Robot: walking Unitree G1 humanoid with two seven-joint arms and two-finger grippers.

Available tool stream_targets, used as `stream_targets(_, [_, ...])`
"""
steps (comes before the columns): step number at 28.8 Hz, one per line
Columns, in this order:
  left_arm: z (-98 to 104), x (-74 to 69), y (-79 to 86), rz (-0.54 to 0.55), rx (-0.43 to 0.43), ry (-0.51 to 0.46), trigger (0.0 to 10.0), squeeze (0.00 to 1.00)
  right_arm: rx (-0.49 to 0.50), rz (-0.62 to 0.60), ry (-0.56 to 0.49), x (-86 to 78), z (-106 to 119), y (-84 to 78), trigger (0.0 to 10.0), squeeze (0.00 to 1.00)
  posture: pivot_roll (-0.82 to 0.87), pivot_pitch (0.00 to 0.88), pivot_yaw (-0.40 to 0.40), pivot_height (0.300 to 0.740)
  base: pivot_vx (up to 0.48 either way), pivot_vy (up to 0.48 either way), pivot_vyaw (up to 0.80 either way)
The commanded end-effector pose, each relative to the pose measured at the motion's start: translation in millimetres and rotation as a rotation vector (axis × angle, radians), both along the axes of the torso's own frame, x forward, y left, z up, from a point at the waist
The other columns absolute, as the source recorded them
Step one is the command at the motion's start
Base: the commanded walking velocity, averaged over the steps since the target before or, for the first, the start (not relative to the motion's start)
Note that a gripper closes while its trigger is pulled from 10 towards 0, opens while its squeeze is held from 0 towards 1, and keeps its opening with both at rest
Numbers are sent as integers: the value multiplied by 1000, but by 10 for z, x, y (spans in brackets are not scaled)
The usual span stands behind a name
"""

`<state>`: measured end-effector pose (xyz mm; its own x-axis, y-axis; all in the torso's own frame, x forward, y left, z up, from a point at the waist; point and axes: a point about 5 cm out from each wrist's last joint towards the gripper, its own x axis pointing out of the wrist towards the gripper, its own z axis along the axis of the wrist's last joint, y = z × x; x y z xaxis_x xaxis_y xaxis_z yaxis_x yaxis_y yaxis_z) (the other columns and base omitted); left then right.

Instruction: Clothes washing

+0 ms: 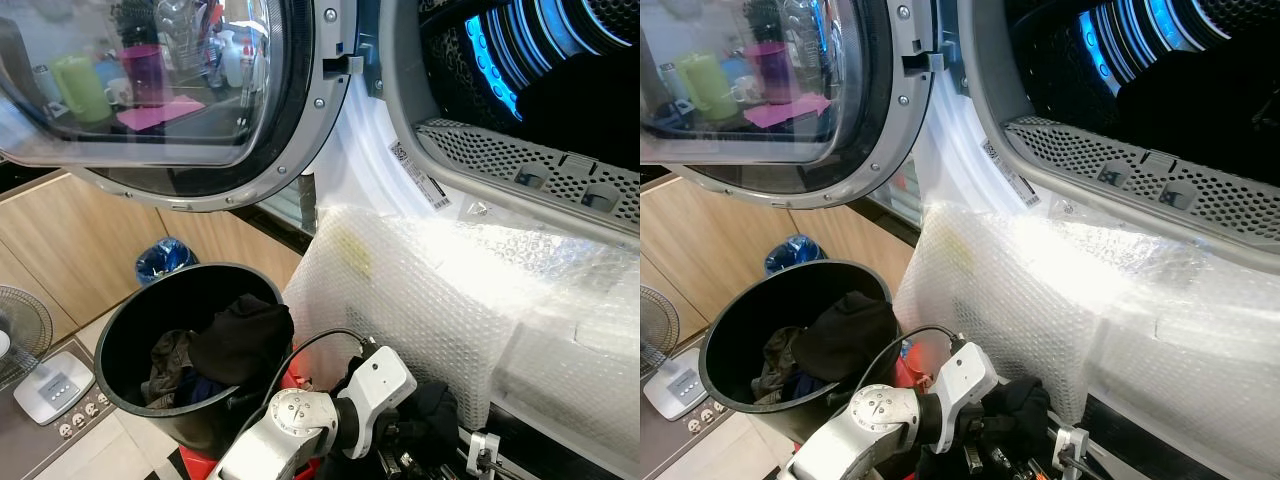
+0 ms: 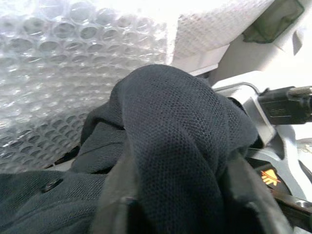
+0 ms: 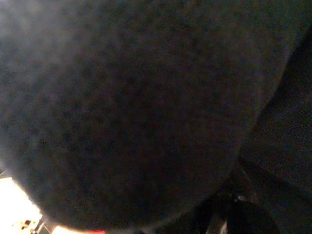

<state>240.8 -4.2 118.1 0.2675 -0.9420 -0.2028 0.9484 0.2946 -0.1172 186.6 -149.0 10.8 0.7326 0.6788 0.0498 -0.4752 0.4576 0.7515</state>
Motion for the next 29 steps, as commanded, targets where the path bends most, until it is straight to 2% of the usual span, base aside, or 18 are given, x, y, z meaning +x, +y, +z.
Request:
stream_targets(1, [34,-62,20,-51,-23,15,10000,1000,5,19,-7,-24,-12,24,0,0,-78,32,74,740,0,0,0])
stream_targets(9, [109,-138,225,-67,-39,19,10000,1000,-12,38,8,-76,-54,35,0,0,-73,29,81,740,0,0,0])
stream_targets(23, [335,-284,841,-66,53,2,10000,1000,-57,87,48,-144,-139,9,0,0,-50,53,84,740,0,0,0])
stream_targets(25, [386,-252,958,-10,65,-15,10000,1000,-61,97,46,-154,-132,0,0,0,-42,62,84,740,0,0,0])
stream_targets(29, [467,-73,1162,206,61,-100,10000,1000,-80,150,32,-209,-111,-13,0,0,-36,72,82,740,0,0,0])
